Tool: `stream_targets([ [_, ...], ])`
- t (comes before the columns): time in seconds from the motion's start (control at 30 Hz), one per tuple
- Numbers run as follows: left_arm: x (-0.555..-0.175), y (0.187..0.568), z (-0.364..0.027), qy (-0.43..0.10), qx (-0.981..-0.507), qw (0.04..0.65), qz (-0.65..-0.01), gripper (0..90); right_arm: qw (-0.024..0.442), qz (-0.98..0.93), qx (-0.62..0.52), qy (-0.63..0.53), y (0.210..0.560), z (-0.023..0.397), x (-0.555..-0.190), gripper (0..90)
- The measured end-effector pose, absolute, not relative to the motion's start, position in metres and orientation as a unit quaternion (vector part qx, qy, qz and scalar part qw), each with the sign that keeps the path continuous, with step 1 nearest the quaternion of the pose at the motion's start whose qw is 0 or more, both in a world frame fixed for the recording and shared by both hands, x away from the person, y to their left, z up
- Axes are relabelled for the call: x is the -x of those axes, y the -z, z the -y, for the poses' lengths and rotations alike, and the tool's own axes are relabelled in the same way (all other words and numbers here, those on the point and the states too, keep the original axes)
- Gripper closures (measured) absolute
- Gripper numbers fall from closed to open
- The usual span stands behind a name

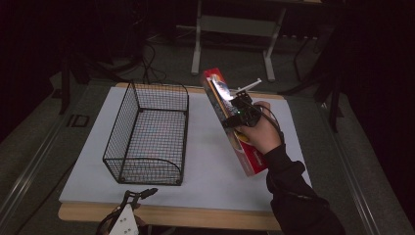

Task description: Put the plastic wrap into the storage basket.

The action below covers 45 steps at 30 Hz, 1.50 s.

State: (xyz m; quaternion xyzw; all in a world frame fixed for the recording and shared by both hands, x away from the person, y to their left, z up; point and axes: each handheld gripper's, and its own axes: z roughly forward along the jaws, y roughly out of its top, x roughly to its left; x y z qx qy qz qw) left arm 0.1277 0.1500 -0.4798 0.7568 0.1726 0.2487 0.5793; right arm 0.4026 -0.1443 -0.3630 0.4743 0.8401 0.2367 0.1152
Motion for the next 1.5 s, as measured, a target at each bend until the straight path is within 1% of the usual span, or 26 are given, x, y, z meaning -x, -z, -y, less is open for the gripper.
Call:
stream_targets([
  [0.17,-0.128,0.48,-0.15,-0.25,-0.757,0.578,-0.174,0.0,0.128,-0.838,-0.466,-0.252,0.351,0.124,-0.406,39.2],
  [0.63,-0.128,0.48,-0.151,-0.249,-0.757,0.579,-0.171,0.0,0.139,-0.835,-0.446,-0.291,0.328,0.067,-0.41,39.3],
  [1.07,-0.127,0.479,-0.152,-0.25,-0.756,0.58,-0.173,0.0,0.14,-0.832,-0.429,-0.322,0.321,0.021,-0.408,39.3],
  [1.17,-0.127,0.479,-0.152,-0.249,-0.756,0.58,-0.173,0.0,0.149,-0.833,-0.422,-0.324,0.321,0.009,-0.407,39.3],
  [1.43,-0.127,0.479,-0.153,-0.25,-0.756,0.58,-0.173,0.0,0.144,-0.831,-0.414,-0.342,0.323,-0.018,-0.408,39.3],
  [1.5,-0.126,0.479,-0.153,-0.251,-0.755,0.58,-0.173,0.0,0.148,-0.829,-0.414,-0.345,0.324,-0.026,-0.408,39.3],
])
